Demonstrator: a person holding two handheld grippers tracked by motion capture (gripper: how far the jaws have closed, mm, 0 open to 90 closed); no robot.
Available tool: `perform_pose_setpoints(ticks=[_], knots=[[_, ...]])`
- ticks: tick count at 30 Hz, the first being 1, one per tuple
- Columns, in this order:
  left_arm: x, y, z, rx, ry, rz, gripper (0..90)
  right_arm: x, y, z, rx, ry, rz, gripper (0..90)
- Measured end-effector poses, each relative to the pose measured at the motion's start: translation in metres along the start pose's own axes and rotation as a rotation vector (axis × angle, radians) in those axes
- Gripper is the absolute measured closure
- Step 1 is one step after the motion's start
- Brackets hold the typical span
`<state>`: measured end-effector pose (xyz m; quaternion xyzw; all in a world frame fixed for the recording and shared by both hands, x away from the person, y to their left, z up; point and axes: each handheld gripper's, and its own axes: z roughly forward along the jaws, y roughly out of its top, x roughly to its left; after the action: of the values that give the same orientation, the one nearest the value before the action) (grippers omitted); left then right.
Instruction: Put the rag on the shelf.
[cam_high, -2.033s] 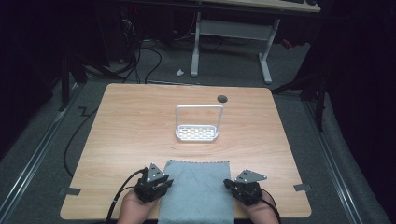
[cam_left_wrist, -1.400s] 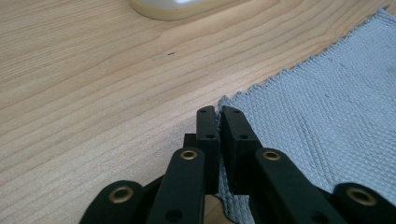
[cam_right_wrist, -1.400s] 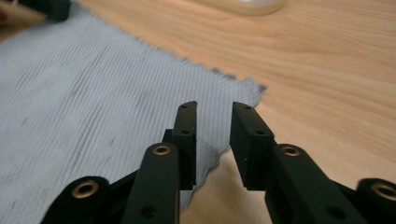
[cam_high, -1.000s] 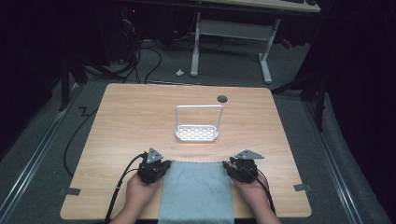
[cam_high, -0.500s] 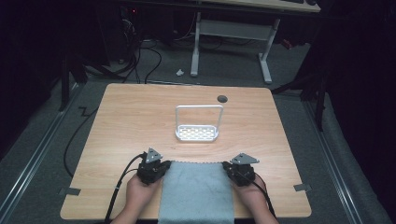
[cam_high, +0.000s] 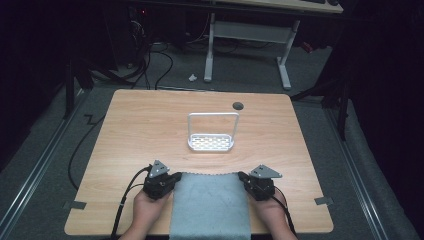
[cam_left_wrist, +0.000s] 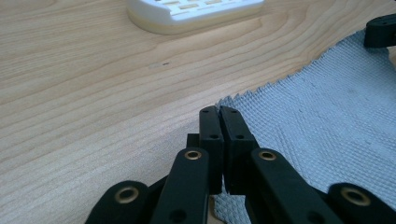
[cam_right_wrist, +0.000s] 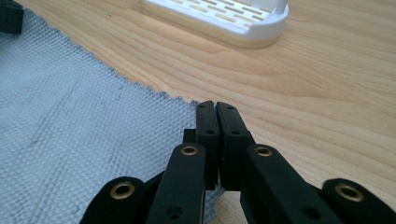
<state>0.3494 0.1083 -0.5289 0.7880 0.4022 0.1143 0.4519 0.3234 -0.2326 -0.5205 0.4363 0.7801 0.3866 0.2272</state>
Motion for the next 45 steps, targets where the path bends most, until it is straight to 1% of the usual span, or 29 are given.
perform_pose_setpoints(ticks=[2,3,5,6,7,9,10,12,14,15,17,19,21,23,25,26,28,30,31,32,33,35,38,39,40,42,43,44,45], knots=[[-0.001,0.000,-0.001,-0.005,0.000,0.004,88.2,0.000,0.000,-0.001,-0.007,0.001,0.000,89.3],[-0.002,0.001,-0.003,-0.021,0.003,0.004,88.2,0.001,0.001,-0.003,-0.023,0.000,0.000,89.2],[-0.003,0.002,-0.004,-0.031,0.003,0.003,88.2,0.001,0.001,-0.005,-0.032,0.002,0.002,89.3],[-0.003,0.003,-0.006,-0.038,0.004,0.005,88.3,0.002,0.002,-0.006,-0.043,0.001,0.005,89.3],[-0.005,0.005,-0.009,-0.058,0.008,0.010,88.3,0.002,0.003,-0.009,-0.070,0.002,0.010,89.3],[-0.006,0.006,-0.011,-0.065,0.007,0.014,88.3,0.003,0.005,-0.012,-0.090,0.002,0.012,89.2],[-0.008,0.010,-0.015,-0.086,0.004,0.019,88.3,0.004,0.006,-0.014,-0.099,-0.001,0.009,89.3],[-0.009,0.012,-0.017,-0.096,0.002,0.019,88.3,0.004,0.006,-0.015,-0.109,-0.002,0.011,89.3],[-0.011,0.016,-0.020,-0.118,0.001,0.022,88.4,0.005,0.009,-0.019,-0.135,-0.006,0.013,89.3],[-0.013,0.021,-0.024,-0.135,-0.001,0.027,88.4,0.005,0.011,-0.021,-0.147,-0.007,0.012,89.3],[-0.015,0.026,-0.027,-0.148,0.003,0.037,88.5,0.006,0.014,-0.026,-0.166,-0.013,0.012,89.3],[-0.016,0.030,-0.031,-0.163,0.005,0.038,88.6,0.007,0.018,-0.030,-0.187,-0.017,0.003,89.3],[-0.016,0.034,-0.035,-0.179,0.011,0.042,88.6,0.007,0.024,-0.035,-0.214,-0.012,0.003,89.3],[-0.016,0.037,-0.037,-0.185,0.014,0.042,88.6,0.007,0.026,-0.037,-0.224,-0.012,0.005,89.3],[-0.016,0.043,-0.042,-0.204,0.021,0.043,88.7,0.007,0.032,-0.043,-0.251,-0.020,-0.010,89.3],[-0.016,0.043,-0.042,-0.204,0.021,0.043,88.7,0.007,0.032,-0.043,-0.251,-0.020,-0.010,89.3],[-0.017,0.049,-0.048,-0.228,0.034,0.057,88.7,0.005,0.037,-0.050,-0.276,-0.024,-0.007,89.3],[-0.018,0.052,-0.051,-0.248,0.034,0.051,88.7,0.002,0.040,-0.054,-0.293,-0.037,-0.001,89.3],[-0.018,0.054,-0.052,-0.259,0.034,0.050,88.7,0.001,0.041,-0.056,-0.306,-0.035,0.003,89.3],[-0.018,0.054,-0.052,-0.259,0.034,0.050,88.7,0.001,0.041,-0.056,-0.306,-0.035,0.003,89.3],[-0.019,0.055,-0.053,-0.264,0.035,0.055,88.8,0.000,0.043,-0.059,-0.325,-0.044,0.008,89.3],[-0.021,0.059,-0.053,-0.268,0.042,0.069,88.8,-0.001,0.044,-0.060,-0.334,-0.044,0.010,89.3],[-0.023,0.064,-0.054,-0.281,0.040,0.073,88.9,-0.002,0.049,-0.061,-0.359,-0.051,0.004,89.3],[-0.023,0.066,-0.054,-0.285,0.038,0.074,88.9,-0.002,0.049,-0.061,-0.359,-0.051,0.004,89.3],[-0.025,0.070,-0.054,-0.296,0.037,0.077,88.8,-0.002,0.052,-0.062,-0.370,-0.053,0.005,89.4],[-0.026,0.072,-0.055,-0.303,0.035,0.078,88.8,-0.002,0.054,-0.063,-0.375,-0.053,0.000,89.4],[-0.027,0.076,-0.056,-0.315,0.035,0.086,88.8,-0.002,0.059,-0.064,-0.386,-0.056,-0.003,89.3],[-0.027,0.076,-0.056,-0.315,0.035,0.086,88.8,-0.002,0.059,-0.064,-0.386,-0.056,-0.003,89.3],[-0.028,0.078,-0.057,-0.319,0.034,0.086,88.8,-0.001,0.064,-0.067,-0.398,-0.057,-0.012,89.3]])
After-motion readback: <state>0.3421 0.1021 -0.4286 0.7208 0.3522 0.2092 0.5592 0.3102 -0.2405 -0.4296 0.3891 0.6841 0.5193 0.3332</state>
